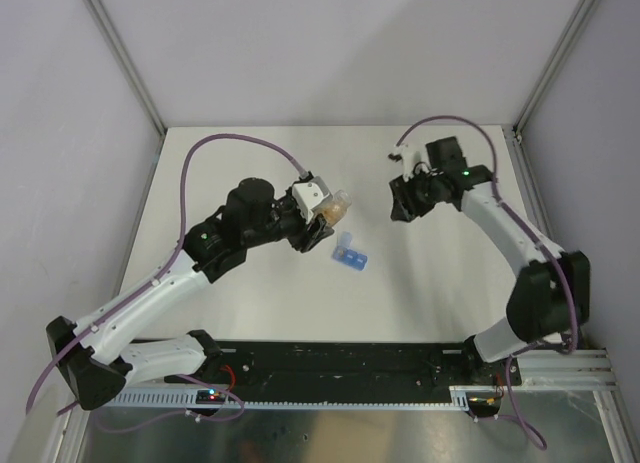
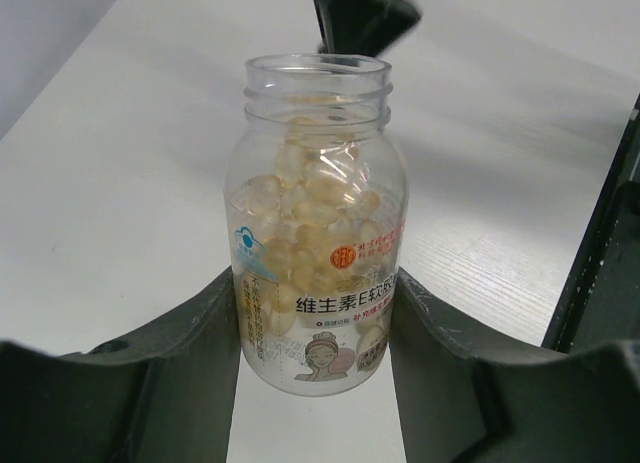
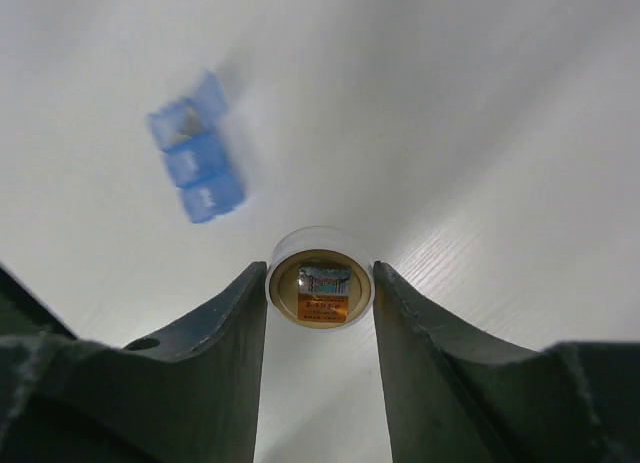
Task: Sort the pills into containers
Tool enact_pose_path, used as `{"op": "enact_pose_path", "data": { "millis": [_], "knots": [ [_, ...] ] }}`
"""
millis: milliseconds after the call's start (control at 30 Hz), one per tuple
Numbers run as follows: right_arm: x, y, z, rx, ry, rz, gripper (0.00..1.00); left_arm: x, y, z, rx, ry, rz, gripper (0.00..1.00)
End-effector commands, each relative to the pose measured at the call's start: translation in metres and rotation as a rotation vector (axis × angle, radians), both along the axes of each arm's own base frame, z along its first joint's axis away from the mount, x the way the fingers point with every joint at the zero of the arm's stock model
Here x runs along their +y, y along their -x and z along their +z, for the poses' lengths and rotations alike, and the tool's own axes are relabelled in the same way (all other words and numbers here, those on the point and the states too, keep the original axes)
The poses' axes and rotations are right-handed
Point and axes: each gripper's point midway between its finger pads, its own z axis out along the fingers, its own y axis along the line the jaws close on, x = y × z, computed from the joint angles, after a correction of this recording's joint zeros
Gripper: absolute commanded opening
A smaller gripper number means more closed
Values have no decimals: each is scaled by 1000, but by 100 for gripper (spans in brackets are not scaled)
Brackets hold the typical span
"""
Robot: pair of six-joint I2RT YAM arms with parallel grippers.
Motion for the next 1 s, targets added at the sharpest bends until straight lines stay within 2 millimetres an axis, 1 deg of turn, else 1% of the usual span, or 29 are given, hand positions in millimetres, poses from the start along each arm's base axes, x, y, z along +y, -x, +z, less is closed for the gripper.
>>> {"op": "enact_pose_path", "data": {
  "millis": [0, 100, 167, 300, 367, 433, 567, 733, 967],
  "knots": [
    [17, 29, 90, -104, -203, 154, 9, -3, 3, -6, -20, -22, -57, 0],
    [25, 53, 135, -152, -311, 244, 8, -5, 6, -10, -13, -33, -82, 0],
    [30, 68, 160, -175, -374, 299, 8, -7, 8, -12, -6, -37, -98, 0],
    [40, 94, 199, -202, -484, 397, 7, -11, 15, -14, 9, -42, -135, 0],
    [46, 104, 213, -209, -517, 439, 7, -14, 18, -14, 17, -42, -153, 0],
    [52, 111, 220, -213, -529, 475, 7, -17, 22, -13, 21, -39, -172, 0],
    [65, 121, 225, -195, -550, 530, 7, -23, 29, -10, 29, -37, -204, 0],
    [78, 125, 221, -149, -568, 575, 7, -29, 33, -4, 32, -29, -226, 0],
    [87, 125, 210, -94, -572, 600, 7, -35, 39, 5, 34, -10, -250, 0]
  ]
}}
